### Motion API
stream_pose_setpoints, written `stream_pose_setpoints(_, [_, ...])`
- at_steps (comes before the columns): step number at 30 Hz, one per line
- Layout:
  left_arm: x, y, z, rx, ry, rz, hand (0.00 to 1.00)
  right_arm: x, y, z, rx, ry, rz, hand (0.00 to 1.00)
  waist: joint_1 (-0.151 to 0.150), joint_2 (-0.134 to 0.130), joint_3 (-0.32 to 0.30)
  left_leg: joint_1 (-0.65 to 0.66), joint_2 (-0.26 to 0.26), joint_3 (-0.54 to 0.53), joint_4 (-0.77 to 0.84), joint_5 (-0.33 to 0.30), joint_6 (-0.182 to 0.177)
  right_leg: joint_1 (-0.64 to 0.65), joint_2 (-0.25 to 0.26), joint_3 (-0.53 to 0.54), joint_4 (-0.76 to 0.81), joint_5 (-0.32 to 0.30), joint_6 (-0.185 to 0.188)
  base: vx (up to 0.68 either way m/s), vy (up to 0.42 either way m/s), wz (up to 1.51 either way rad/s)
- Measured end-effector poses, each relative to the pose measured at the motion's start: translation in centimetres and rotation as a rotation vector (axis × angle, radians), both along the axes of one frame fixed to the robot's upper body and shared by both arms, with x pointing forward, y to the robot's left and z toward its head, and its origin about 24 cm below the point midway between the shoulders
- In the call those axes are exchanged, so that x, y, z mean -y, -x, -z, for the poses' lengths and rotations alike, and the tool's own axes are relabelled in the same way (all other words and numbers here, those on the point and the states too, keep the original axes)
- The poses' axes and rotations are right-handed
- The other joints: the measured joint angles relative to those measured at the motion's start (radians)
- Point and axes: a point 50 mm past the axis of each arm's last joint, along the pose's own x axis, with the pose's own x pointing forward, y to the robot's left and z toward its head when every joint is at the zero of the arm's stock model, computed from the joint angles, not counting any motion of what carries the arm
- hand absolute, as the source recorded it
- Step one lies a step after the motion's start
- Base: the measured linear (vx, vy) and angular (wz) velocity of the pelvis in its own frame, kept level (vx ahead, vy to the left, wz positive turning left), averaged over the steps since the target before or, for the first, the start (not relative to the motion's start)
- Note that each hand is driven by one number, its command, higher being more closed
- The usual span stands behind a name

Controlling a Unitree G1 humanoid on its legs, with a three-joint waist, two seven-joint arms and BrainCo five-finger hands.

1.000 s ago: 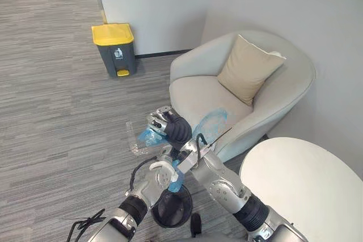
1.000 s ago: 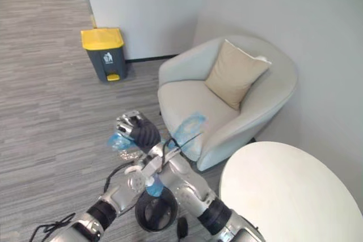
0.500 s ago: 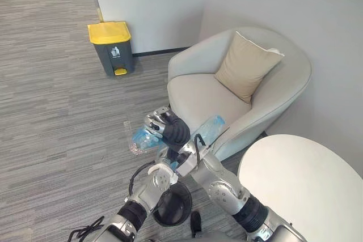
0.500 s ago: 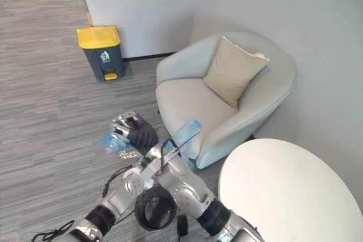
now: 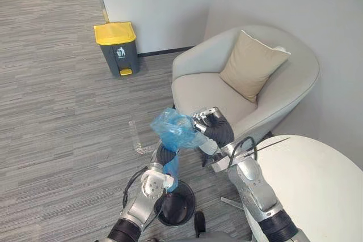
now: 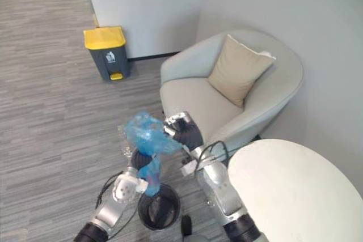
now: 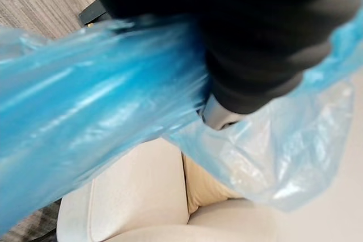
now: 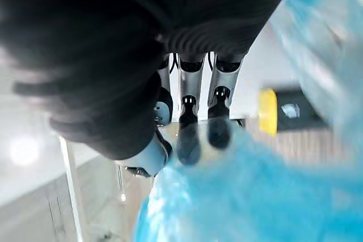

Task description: Gather rubbish on tea table into small bin, then transfer packed bag to large trash can.

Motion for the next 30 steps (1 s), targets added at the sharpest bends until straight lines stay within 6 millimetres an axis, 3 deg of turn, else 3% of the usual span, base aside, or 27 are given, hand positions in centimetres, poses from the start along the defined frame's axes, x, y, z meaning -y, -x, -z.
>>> stream_pose_setpoints(5, [-1.0, 0.6, 0.3, -0.001, 0.005, -0.033, 1.00, 1.7, 0.2, 0.3, 0.149, 0.318, 0.121, 0.00, 0.002, 0.008, 0.001, -0.001, 0.000, -0.009, -0.003, -0.003, -0.006, 0.000, 0.001, -0.001, 0.000, 0.000, 0.000, 0.00, 0.000, 0.01])
stream_pose_setpoints(11, [-1.7, 1.7, 1.3, -0.053, 0.029, -0.070, 1.00, 2.4, 1.0, 2.2, 0.129, 0.421, 0.202, 0.00, 0.007, 0.024, -0.003, 0.000, -0.001, -0.016, -0.013, 0.000, -0.007, 0.000, 0.003, -0.001, -0.001, -0.001, 0.000, 0.00, 0.000, 0.00])
stream_pose_setpoints(15, [-3.3, 2.8, 2.5, -0.119, 0.105, -0.181, 1.00, 4.3, 1.1, 6.4, -0.102, 0.376, 0.340, 0.00, 0.008, 0.031, -0.003, 0.001, -0.005, -0.018, -0.013, 0.008, -0.007, 0.002, -0.001, -0.002, -0.001, -0.005, 0.004, 0.00, 0.000, 0.00])
stream_pose_setpoints(23, [-6.9, 7.2, 8.4, -0.442, 0.194, -0.368, 1.00, 6.5, 4.2, 15.7, -0.665, 0.181, 0.490, 0.00, 0.009, 0.041, -0.004, 0.038, -0.018, -0.037, -0.045, 0.030, -0.010, 0.041, -0.011, -0.024, -0.012, -0.027, 0.015, -0.02, -0.001, 0.08])
stream_pose_setpoints(30, [-8.6, 11.1, 12.1, -0.671, 0.221, -0.487, 1.00, 8.3, 7.1, 20.4, -0.928, 0.187, 0.561, 0.00, 0.040, 0.036, 0.007, 0.070, -0.032, -0.035, -0.085, 0.051, -0.005, 0.053, -0.020, -0.026, -0.011, -0.037, 0.018, 0.00, 0.001, 0.02])
